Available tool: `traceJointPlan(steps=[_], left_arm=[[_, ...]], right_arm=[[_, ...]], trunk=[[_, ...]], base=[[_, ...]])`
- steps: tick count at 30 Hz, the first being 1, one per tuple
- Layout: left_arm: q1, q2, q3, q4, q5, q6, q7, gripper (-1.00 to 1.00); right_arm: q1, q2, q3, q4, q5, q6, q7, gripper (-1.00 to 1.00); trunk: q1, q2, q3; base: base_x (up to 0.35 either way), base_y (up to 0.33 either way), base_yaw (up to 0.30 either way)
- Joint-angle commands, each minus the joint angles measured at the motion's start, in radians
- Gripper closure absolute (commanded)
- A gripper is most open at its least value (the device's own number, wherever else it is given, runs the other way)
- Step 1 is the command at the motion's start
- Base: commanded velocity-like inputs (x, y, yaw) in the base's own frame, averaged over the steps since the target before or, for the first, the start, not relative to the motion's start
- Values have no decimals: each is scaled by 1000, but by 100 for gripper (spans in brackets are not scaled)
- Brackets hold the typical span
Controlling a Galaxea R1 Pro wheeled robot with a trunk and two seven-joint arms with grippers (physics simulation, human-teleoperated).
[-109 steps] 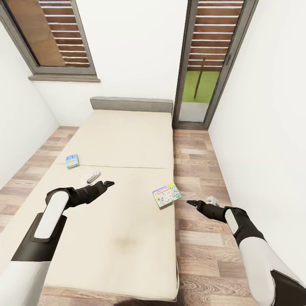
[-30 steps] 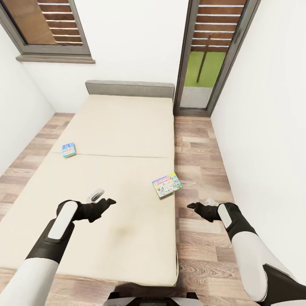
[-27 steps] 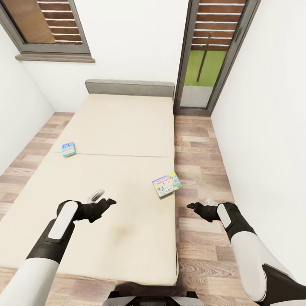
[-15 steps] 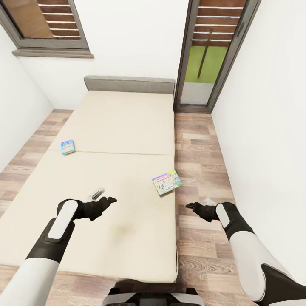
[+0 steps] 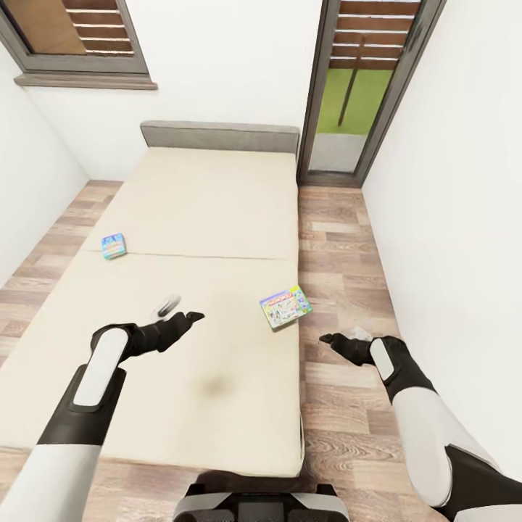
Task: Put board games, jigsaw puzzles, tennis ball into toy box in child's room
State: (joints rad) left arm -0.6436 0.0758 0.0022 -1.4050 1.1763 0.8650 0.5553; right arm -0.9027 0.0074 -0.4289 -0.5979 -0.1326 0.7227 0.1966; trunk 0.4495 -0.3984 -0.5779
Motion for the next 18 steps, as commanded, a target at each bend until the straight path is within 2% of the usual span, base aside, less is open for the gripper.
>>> traceJointPlan(steps=[1, 7, 10, 18], left_arm=[[-1, -4, 0, -16, 11, 2, 10, -100], [-1, -14, 0, -46, 17, 1, 10, -100], [-1, -22, -1, -61, 30, 1, 10, -100], [-1, -35, -1, -70, 64, 0, 11, -100]], right_arm=[[-9, 0, -5, -20, -5, 2, 2, -100], [-24, 0, -7, -63, -26, -4, 2, -100], [-31, -1, -8, -86, -54, -7, 3, -100], [-36, -2, -8, -100, -87, -9, 5, -100]], trunk=[[1, -2, -3], [1, -2, -13], [1, -2, -18], [1, -2, -31]], base=[[0, 0, 0], [0, 0, 0], [0, 0, 0], [0, 0, 0]])
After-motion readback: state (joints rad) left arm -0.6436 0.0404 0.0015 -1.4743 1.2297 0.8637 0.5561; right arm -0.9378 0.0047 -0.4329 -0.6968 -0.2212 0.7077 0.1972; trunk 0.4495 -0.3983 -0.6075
